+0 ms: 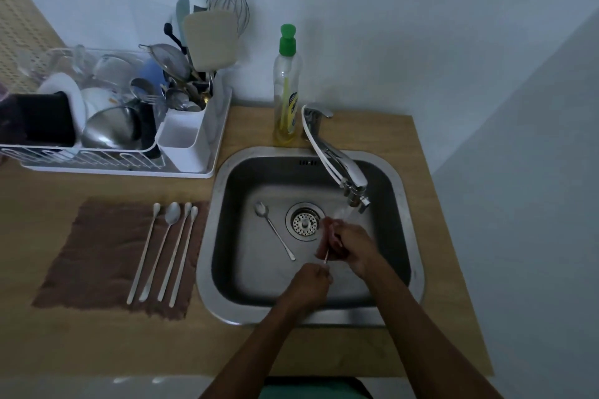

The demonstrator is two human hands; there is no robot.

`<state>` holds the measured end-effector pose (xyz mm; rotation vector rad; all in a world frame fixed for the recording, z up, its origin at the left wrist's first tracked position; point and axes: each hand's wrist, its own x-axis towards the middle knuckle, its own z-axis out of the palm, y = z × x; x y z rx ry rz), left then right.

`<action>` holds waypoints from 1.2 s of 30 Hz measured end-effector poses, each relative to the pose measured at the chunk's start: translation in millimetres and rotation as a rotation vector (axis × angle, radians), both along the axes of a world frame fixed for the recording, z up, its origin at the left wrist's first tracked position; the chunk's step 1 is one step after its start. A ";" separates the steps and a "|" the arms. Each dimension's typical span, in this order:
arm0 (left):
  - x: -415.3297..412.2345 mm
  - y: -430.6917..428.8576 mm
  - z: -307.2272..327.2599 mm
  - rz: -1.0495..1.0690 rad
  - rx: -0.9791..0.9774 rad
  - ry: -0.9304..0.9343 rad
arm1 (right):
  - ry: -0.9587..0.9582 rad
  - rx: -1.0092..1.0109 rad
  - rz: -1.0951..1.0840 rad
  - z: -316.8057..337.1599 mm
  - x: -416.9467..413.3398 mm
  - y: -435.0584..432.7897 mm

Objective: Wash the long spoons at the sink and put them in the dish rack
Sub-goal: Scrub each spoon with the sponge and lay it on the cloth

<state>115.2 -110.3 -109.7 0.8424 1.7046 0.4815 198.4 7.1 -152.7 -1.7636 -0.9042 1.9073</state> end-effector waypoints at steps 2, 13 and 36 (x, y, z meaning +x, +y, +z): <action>4.8 -2.8 -1.8 -0.006 0.029 0.003 | 0.035 0.006 -0.112 -1.9 1.6 5.7; 3.9 -9.6 -7.0 -0.020 0.069 0.003 | 0.043 0.023 -0.253 -1.9 -10.4 2.9; -54.0 104.5 -18.4 0.113 0.220 0.215 | -0.420 0.398 0.589 0.7 13.6 29.0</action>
